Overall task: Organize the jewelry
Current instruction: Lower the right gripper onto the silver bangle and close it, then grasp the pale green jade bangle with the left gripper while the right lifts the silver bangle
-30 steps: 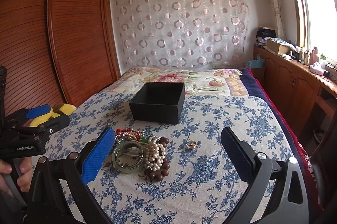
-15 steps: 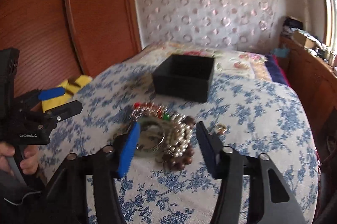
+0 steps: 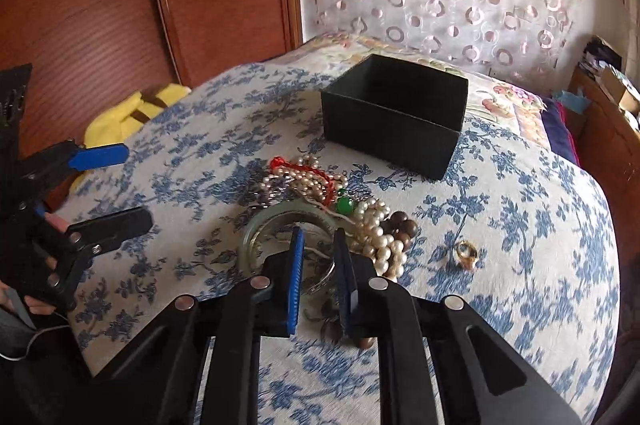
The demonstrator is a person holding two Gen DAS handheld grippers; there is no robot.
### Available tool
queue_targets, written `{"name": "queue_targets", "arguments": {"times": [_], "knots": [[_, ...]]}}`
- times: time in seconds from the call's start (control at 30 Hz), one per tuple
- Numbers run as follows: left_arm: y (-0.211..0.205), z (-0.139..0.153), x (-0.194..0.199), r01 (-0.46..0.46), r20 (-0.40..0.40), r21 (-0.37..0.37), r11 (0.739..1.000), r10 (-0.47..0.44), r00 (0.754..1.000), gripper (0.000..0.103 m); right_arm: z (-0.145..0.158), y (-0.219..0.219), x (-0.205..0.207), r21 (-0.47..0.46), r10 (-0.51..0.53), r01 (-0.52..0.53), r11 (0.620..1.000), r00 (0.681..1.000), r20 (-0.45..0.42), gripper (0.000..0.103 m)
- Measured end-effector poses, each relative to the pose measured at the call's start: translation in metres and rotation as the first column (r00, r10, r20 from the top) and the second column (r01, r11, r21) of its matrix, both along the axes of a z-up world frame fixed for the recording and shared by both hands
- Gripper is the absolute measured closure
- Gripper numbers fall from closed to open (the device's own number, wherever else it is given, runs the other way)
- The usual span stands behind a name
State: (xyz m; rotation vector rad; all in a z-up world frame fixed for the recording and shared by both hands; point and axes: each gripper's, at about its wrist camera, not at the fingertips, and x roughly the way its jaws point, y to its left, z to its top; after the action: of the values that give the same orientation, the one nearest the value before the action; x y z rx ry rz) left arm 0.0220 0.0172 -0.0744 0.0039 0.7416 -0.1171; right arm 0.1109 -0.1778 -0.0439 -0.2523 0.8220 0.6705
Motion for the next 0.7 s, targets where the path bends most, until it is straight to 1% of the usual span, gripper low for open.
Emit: {"name": "queue_targets", "arguments": {"times": [0.07,0.2,0.27,0.33,0.37,0.5,0.7], "knots": [[0.001,-0.002,0.002,0.006,-0.01,-0.005,1.0,-0.006,1.0,0.008,-0.004,0.003,0.006,-0.026,0.018,-0.019,0.999,1.0,-0.014,0.086],[0.002,-0.005,0.004,0.01,-0.025,-0.019,1.0,-0.011,1.0,0.008,-0.01,0.009,0.012,-0.075,0.029,-0.03,0.997,0.999,-0.015,0.086],[0.002,-0.007,0.006,0.009,-0.032,-0.021,1.0,-0.01,0.999,0.008,-0.013,0.01,0.014,-0.087,0.037,-0.038,0.995,0.999,-0.02,0.086],[0.002,-0.009,0.006,0.01,-0.037,-0.025,1.0,-0.011,0.999,0.008,-0.015,0.012,0.013,-0.103,0.049,-0.05,0.993,0.999,-0.016,0.097],[0.002,-0.01,0.007,0.01,-0.04,-0.025,1.0,-0.011,0.999,0.008,-0.016,0.013,0.013,-0.105,0.053,-0.054,0.993,0.999,-0.012,0.098],[0.0,-0.012,0.01,0.021,-0.048,-0.029,0.999,-0.022,0.999,0.008,-0.012,0.006,0.009,-0.091,0.042,-0.041,0.995,0.999,0.016,0.099],[-0.006,-0.015,0.022,0.058,-0.057,-0.061,0.996,-0.062,0.996,0.008,0.005,-0.014,0.006,-0.038,-0.013,0.016,0.999,0.997,0.08,0.099]]}}
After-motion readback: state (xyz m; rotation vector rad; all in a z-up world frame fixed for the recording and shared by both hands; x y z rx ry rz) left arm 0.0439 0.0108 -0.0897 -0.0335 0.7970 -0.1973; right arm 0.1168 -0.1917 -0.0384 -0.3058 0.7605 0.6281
